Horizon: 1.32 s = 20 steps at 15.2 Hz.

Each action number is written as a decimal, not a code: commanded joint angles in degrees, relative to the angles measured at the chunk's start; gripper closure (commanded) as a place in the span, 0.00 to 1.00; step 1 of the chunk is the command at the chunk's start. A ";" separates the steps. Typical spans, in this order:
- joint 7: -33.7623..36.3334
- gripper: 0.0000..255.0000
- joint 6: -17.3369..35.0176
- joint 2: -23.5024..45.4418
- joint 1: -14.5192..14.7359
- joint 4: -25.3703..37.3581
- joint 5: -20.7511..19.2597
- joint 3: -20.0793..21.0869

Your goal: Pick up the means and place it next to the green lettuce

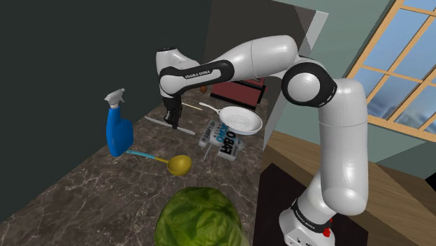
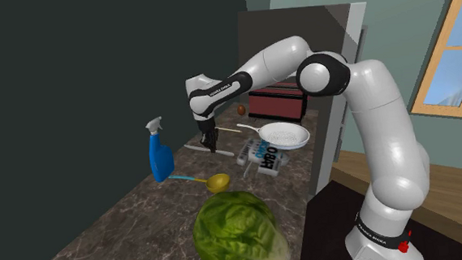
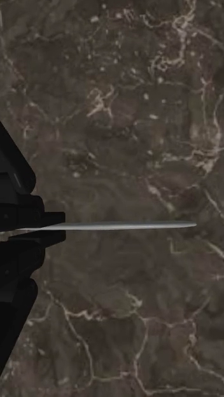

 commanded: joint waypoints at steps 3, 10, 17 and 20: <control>-0.06 1.00 -0.61 -0.29 0.00 0.31 0.06 0.03; -0.50 1.00 -5.11 -1.98 0.01 3.16 0.41 0.19; -0.91 1.00 -9.90 -3.11 0.09 6.84 0.67 0.30; -1.08 1.00 -12.05 -3.41 0.15 8.71 0.74 0.34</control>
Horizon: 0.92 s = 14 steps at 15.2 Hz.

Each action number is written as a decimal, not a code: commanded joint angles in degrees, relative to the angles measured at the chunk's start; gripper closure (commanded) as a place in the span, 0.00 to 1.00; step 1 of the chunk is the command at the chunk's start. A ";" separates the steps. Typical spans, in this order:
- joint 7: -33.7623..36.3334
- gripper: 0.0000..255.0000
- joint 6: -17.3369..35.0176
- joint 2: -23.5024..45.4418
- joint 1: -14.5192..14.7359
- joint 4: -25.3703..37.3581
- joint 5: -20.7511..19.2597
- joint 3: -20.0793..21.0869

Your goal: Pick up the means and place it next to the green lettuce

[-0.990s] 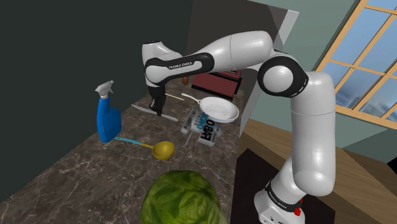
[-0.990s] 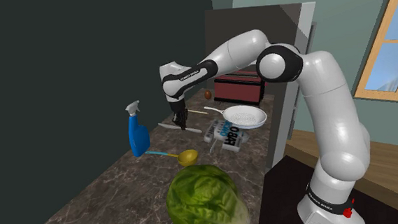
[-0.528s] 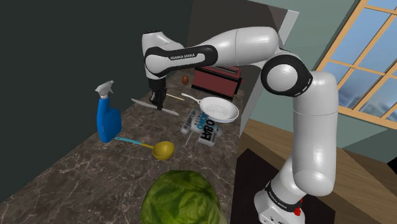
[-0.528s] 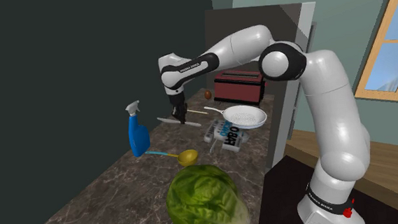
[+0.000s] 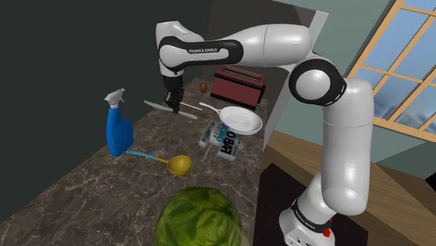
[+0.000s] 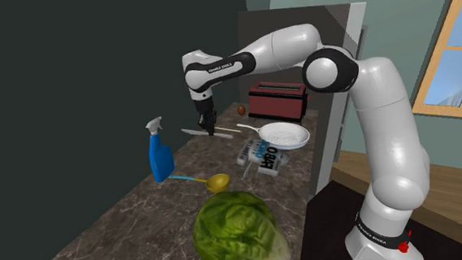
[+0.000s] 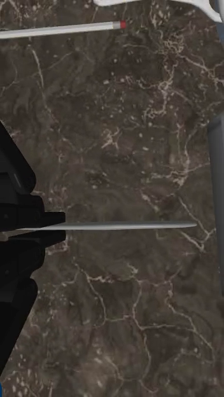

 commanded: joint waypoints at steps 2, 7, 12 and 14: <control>-0.17 1.00 -2.26 -0.21 0.07 2.02 0.07 0.03; -0.45 1.00 -6.07 -0.25 0.24 5.81 0.12 0.07; -0.72 1.00 -10.15 0.16 0.47 10.31 0.10 0.08; -0.83 1.00 -11.87 0.47 0.59 12.35 0.07 0.08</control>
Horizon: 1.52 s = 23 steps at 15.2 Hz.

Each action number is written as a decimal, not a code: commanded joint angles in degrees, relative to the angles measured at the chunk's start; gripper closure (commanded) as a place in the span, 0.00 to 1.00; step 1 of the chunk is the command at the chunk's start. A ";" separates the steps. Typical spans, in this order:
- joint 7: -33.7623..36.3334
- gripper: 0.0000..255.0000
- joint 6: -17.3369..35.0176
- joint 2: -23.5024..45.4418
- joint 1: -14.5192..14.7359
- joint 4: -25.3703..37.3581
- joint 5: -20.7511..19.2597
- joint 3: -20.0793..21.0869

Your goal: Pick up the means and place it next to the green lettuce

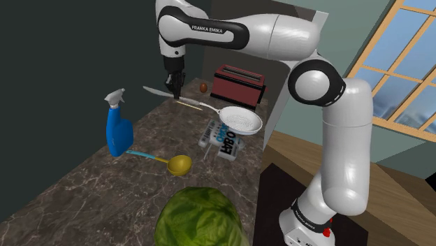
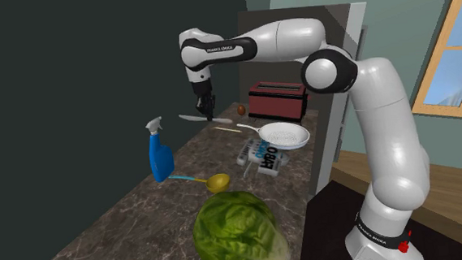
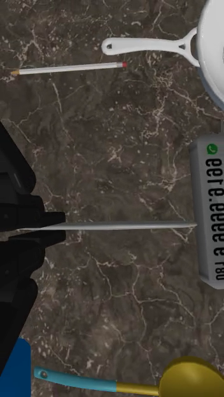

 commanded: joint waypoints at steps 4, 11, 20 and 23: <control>-0.31 1.00 -4.70 1.01 0.34 5.71 -0.12 -0.02; -0.82 1.00 -12.21 4.24 1.16 16.48 -0.56 -0.15; 0.89 1.00 -19.26 6.93 3.85 26.11 -0.95 0.10; 4.70 1.00 -16.54 2.51 5.60 18.70 -0.51 1.51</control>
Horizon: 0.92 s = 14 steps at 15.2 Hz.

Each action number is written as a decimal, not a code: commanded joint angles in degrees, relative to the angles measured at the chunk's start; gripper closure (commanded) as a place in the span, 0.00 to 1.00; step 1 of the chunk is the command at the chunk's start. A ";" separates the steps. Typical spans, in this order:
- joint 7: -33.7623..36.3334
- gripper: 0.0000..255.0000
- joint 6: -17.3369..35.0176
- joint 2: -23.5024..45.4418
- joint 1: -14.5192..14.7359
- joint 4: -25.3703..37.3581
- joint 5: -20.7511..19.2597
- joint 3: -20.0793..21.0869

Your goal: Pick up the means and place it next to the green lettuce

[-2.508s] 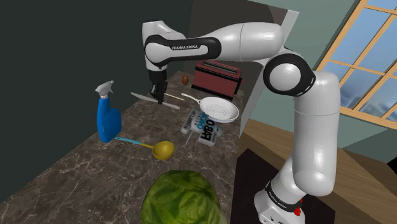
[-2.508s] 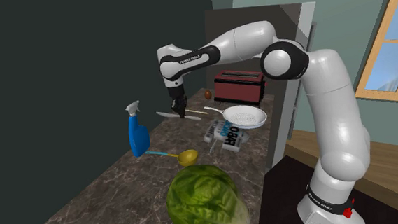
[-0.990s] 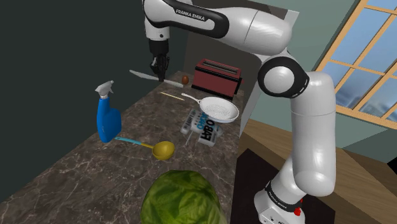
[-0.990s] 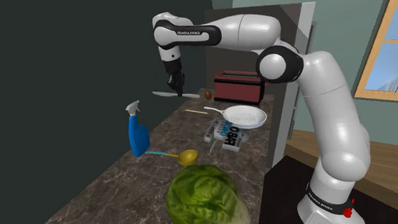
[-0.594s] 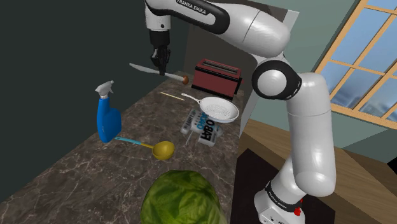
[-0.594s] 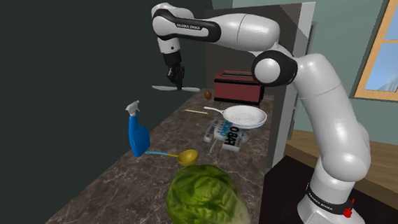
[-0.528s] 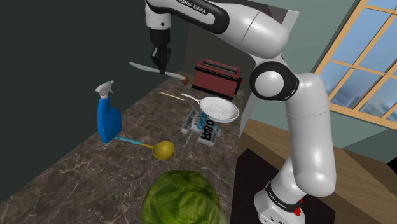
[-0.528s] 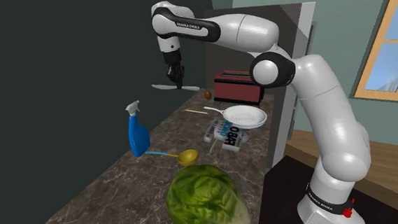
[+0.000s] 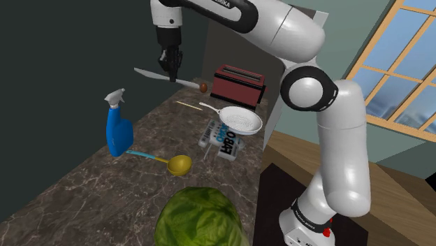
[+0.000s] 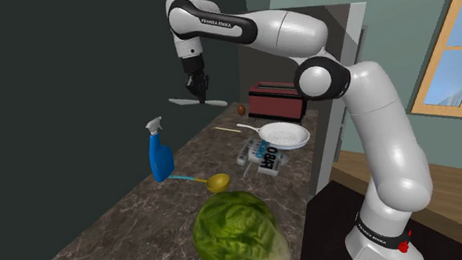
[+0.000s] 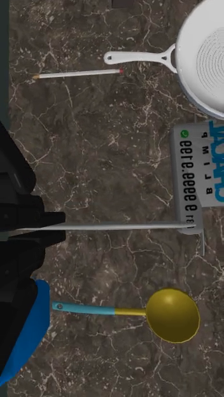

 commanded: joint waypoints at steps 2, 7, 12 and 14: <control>3.57 1.00 2.07 -3.31 2.03 -5.43 0.50 0.97; 9.68 1.00 3.41 -5.99 6.02 -9.77 1.07 2.71; 15.87 1.00 3.52 -6.40 10.45 -10.54 1.32 4.45; 18.36 1.00 3.26 -5.98 12.35 -9.94 1.29 5.16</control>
